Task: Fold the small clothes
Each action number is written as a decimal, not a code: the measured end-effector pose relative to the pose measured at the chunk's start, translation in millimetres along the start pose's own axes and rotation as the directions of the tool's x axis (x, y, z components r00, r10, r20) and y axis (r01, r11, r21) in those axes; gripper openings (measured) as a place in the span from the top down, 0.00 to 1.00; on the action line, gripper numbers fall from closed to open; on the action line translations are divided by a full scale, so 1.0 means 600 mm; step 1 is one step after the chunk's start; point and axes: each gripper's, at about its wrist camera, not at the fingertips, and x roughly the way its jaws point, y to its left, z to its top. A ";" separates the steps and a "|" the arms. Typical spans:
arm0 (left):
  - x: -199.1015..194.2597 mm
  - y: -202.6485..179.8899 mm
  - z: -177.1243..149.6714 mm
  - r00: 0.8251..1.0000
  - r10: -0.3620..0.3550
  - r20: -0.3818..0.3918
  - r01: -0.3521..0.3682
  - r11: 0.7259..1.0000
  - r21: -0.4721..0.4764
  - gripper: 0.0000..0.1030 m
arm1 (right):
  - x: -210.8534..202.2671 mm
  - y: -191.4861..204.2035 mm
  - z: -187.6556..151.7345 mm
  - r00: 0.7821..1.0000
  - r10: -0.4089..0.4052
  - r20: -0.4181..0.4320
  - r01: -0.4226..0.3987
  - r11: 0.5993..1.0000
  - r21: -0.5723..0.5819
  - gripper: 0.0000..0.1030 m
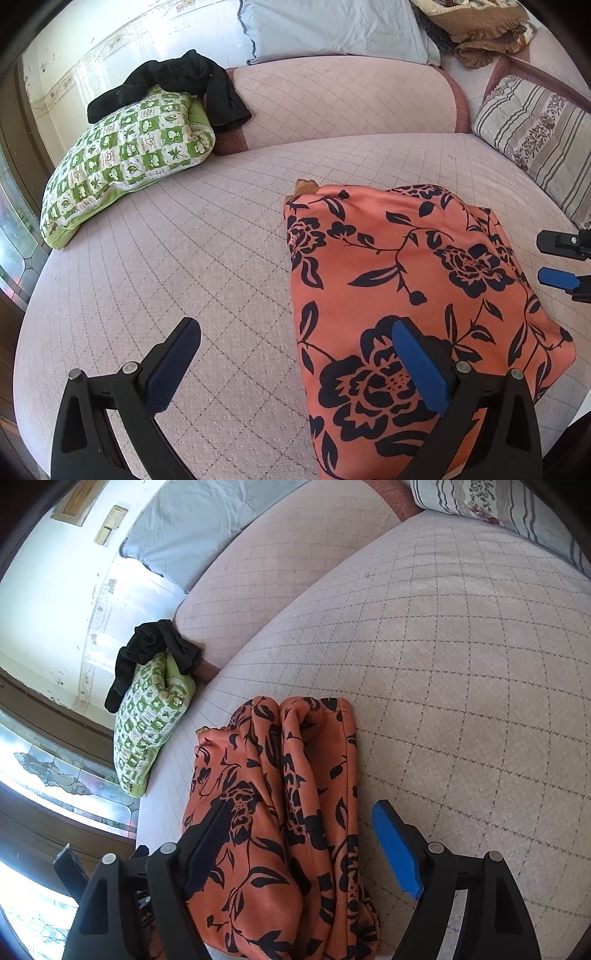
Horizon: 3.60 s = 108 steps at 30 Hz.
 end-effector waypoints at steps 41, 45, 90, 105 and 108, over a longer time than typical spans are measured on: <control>0.049 -0.001 0.012 0.985 -0.134 -0.111 0.124 0.988 -0.091 0.00 | 0.077 -0.025 0.000 0.986 0.087 -0.145 -0.083 0.996 0.033 0.21; 0.064 0.012 0.013 0.965 -0.217 -0.147 0.195 0.969 -0.155 0.00 | 0.094 -0.022 -0.003 0.981 0.112 -0.158 -0.109 0.994 0.033 0.21; 0.044 -0.010 0.011 0.953 -0.289 -0.085 0.276 0.951 -0.142 0.43 | 0.118 0.058 -0.039 0.995 0.017 -0.100 -0.026 0.995 -0.093 0.44; 0.081 0.010 -0.002 0.910 -0.397 -0.117 0.358 0.897 -0.259 0.43 | 0.131 0.056 -0.042 0.993 0.020 -0.112 -0.027 0.998 -0.063 0.45; 0.071 0.012 -0.001 0.916 -0.394 -0.082 0.363 0.896 -0.254 0.54 | 0.125 0.062 -0.044 0.995 0.015 -0.095 -0.024 0.996 -0.084 0.45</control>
